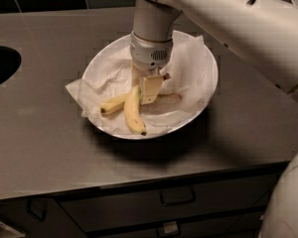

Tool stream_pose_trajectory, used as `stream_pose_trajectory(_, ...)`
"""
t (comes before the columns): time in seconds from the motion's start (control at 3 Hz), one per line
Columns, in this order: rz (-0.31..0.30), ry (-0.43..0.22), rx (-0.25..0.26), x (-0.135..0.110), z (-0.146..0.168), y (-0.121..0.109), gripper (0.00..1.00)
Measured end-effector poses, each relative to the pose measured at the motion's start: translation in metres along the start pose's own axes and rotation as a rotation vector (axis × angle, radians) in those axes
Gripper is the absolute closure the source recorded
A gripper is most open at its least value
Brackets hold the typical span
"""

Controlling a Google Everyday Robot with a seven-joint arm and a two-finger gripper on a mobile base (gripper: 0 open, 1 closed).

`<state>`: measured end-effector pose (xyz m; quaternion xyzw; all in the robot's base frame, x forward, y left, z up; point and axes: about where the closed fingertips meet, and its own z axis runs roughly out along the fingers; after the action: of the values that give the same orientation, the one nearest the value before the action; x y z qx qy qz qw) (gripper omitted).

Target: Pick banana from white bowl

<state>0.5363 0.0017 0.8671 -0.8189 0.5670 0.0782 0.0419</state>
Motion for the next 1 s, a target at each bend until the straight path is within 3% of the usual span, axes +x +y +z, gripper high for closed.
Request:
stream_pose_trajectory(0.33, 0.0, 0.0, 0.0, 0.0, -0.003, 0.0, 1.0)
stream_pose_trajectory(1.0, 0.007, 0.035, 0.08, -0.003, -0.023, -0.008, 1.0)
